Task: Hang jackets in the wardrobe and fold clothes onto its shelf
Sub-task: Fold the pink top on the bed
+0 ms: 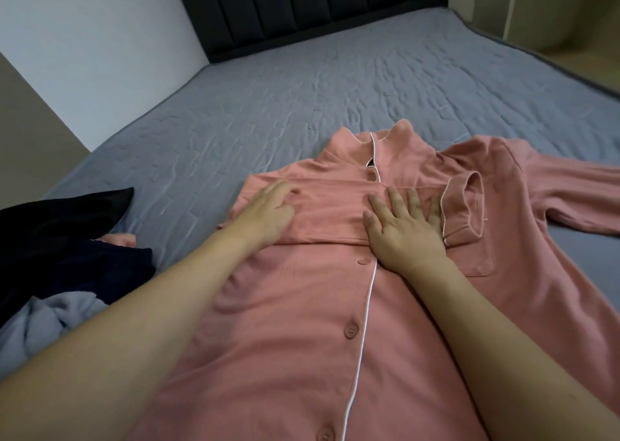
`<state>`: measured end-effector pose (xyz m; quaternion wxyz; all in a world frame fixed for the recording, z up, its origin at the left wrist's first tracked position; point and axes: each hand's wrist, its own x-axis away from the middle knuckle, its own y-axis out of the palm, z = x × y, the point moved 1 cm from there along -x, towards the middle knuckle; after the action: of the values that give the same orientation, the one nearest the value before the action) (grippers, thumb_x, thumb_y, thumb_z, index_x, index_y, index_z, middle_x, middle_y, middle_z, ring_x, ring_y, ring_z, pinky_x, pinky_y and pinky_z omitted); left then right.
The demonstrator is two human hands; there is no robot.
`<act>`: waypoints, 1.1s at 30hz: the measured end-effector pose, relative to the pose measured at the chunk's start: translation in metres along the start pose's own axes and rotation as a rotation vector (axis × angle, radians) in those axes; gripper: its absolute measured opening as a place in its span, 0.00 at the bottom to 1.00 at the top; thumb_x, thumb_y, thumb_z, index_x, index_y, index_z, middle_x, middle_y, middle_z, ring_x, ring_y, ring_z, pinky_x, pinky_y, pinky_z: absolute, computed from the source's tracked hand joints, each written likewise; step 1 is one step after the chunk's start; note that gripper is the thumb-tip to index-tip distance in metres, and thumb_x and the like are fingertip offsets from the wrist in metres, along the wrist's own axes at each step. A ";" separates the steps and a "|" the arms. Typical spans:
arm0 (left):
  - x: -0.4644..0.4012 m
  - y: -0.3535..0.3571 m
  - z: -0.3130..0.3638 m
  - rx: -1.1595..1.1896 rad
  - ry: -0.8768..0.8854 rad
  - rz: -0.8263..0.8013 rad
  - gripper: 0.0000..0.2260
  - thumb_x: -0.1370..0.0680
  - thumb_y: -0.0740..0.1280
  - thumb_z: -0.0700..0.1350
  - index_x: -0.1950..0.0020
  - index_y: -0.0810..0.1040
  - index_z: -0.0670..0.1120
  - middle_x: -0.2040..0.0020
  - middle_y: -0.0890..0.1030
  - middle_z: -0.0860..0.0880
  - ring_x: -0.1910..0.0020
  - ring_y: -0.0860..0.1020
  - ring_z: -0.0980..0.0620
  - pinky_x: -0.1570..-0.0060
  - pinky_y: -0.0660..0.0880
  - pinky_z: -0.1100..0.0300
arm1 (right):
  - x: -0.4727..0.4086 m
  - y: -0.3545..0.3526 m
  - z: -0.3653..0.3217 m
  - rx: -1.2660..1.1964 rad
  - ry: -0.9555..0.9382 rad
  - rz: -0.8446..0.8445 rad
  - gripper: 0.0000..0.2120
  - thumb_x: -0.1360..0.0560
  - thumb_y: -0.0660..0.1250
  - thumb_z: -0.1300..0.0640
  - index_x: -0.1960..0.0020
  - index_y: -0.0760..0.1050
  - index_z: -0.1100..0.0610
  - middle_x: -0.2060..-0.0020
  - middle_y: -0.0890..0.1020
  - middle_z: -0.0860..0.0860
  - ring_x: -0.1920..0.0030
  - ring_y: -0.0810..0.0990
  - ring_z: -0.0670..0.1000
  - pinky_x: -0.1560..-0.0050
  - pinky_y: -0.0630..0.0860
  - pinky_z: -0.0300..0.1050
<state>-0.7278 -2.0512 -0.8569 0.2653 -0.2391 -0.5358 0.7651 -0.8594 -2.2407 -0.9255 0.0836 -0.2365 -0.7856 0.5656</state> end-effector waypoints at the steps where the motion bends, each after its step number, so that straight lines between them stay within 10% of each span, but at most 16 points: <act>1: -0.008 0.010 0.001 -0.041 -0.010 -0.141 0.22 0.20 0.54 0.46 0.25 0.65 0.45 0.23 0.61 0.46 0.24 0.57 0.48 0.25 0.52 0.53 | 0.001 -0.001 0.000 0.007 0.000 0.003 0.26 0.20 0.41 0.40 0.23 0.51 0.41 0.21 0.49 0.47 0.22 0.42 0.54 0.28 0.34 0.60; 4: -0.020 0.038 -0.027 -0.197 -0.269 -0.291 0.26 0.18 0.45 0.61 0.21 0.46 0.58 0.20 0.42 0.52 0.21 0.41 0.50 0.25 0.38 0.46 | 0.000 -0.006 0.003 0.103 0.039 0.035 0.27 0.21 0.42 0.40 0.22 0.52 0.44 0.21 0.50 0.50 0.22 0.43 0.55 0.30 0.29 0.59; 11: -0.053 0.046 -0.047 -0.305 -0.500 -0.117 0.33 0.21 0.43 0.67 0.20 0.43 0.54 0.20 0.40 0.49 0.22 0.39 0.49 0.26 0.37 0.41 | -0.012 -0.024 0.039 0.208 0.211 0.010 0.33 0.24 0.41 0.35 0.22 0.50 0.47 0.21 0.47 0.53 0.22 0.41 0.54 0.32 0.31 0.68; 18: -0.076 0.052 -0.009 -0.289 0.092 0.230 0.19 0.18 0.55 0.53 0.29 0.68 0.50 0.25 0.65 0.47 0.26 0.60 0.45 0.27 0.45 0.45 | -0.009 -0.021 0.035 0.113 0.206 0.106 0.27 0.21 0.47 0.42 0.25 0.60 0.52 0.26 0.60 0.56 0.24 0.51 0.56 0.30 0.41 0.69; 25: -0.095 0.045 -0.028 -0.307 0.017 0.233 0.13 0.18 0.56 0.46 0.38 0.73 0.41 0.39 0.76 0.37 0.42 0.71 0.36 0.39 0.64 0.47 | -0.027 -0.051 0.049 0.159 0.297 0.170 0.21 0.26 0.55 0.60 0.34 0.67 0.62 0.37 0.69 0.62 0.36 0.66 0.64 0.33 0.58 0.61; 33: -0.097 0.049 -0.023 -0.520 0.013 0.361 0.13 0.19 0.59 0.48 0.39 0.74 0.44 0.44 0.77 0.41 0.42 0.71 0.38 0.43 0.62 0.47 | -0.031 -0.062 0.055 0.094 0.438 0.087 0.25 0.27 0.58 0.53 0.32 0.65 0.60 0.34 0.65 0.61 0.34 0.62 0.64 0.34 0.59 0.57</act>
<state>-0.6474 -2.1136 -0.9027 0.0587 -0.3952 -0.6608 0.6354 -0.8719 -2.3174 -0.8827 0.2387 -0.3830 -0.7106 0.5397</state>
